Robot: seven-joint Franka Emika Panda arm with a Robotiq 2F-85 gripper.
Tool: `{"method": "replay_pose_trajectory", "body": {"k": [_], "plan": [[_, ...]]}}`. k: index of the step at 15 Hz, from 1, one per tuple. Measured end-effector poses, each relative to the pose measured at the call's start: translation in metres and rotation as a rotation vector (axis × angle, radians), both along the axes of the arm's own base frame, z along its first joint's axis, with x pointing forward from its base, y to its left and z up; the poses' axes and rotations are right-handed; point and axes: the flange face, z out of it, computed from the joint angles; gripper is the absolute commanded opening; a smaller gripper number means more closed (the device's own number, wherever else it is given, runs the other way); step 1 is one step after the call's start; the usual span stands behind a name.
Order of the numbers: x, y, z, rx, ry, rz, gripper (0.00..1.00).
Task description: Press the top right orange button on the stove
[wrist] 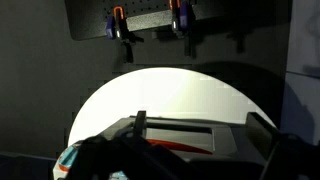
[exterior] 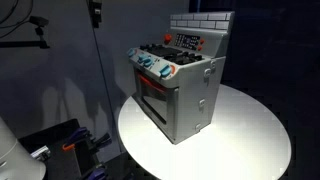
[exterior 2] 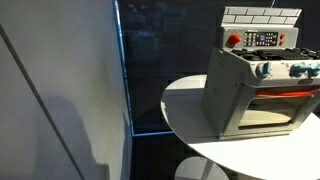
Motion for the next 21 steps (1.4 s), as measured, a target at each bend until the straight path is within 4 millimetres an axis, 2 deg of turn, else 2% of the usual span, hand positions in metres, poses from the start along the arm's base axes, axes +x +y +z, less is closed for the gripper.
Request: {"method": "replay_pose_trajectory", "body": {"k": [10,17,21], "plan": [[0.003,-0.007,0.005,0.018,-0.009,-0.011,1.00],[0.021,-0.035,0.028,0.069,-0.103,-0.064,1.00],[0.034,-0.061,0.040,0.092,-0.183,-0.107,1.00]]}}
